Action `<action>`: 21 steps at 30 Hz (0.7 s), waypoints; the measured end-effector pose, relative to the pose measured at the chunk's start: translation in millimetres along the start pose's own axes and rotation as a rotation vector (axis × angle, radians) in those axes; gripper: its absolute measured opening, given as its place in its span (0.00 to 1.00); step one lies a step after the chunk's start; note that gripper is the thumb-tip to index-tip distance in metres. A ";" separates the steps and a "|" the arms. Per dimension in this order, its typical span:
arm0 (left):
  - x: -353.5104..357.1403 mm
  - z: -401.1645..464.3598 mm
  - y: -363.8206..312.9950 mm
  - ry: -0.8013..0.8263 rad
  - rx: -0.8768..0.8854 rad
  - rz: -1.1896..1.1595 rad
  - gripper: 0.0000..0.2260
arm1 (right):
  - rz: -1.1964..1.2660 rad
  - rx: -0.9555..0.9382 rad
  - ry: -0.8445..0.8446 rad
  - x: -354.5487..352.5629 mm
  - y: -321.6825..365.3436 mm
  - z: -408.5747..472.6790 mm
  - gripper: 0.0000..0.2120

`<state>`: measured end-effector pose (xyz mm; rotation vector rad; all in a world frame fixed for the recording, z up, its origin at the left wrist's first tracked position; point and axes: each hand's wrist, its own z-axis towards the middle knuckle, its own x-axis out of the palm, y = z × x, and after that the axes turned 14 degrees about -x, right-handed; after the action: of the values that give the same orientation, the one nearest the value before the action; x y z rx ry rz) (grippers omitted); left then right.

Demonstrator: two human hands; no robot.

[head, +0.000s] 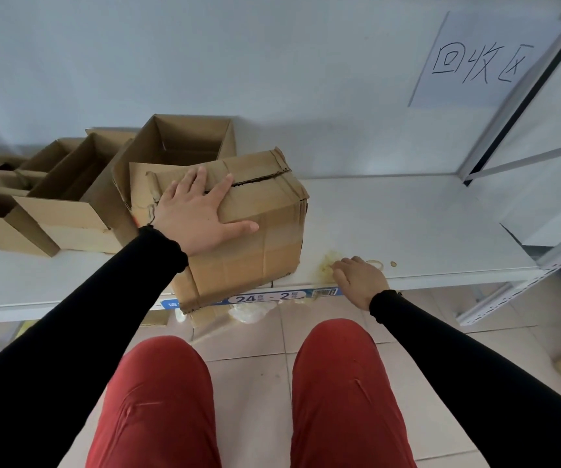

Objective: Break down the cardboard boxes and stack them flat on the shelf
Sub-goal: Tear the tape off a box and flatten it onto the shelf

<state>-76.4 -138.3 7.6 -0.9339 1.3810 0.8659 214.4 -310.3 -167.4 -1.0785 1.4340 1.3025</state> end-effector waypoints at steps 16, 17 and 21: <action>2.2 1.7 1.2 0.001 0.002 0.009 0.48 | 0.147 0.244 -0.169 9.5 8.2 30.5 0.09; 2.3 1.9 1.2 0.000 0.002 0.010 0.48 | 0.177 0.302 -0.202 8.6 10.2 33.5 0.07; 3.1 2.6 1.6 -0.007 0.003 0.008 0.48 | 0.209 0.373 -0.272 9.1 13.9 37.2 0.16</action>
<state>-76.8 -135.4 4.3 -0.9230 1.3799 0.8726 201.0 -272.5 -175.0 -0.4970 1.5302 1.2077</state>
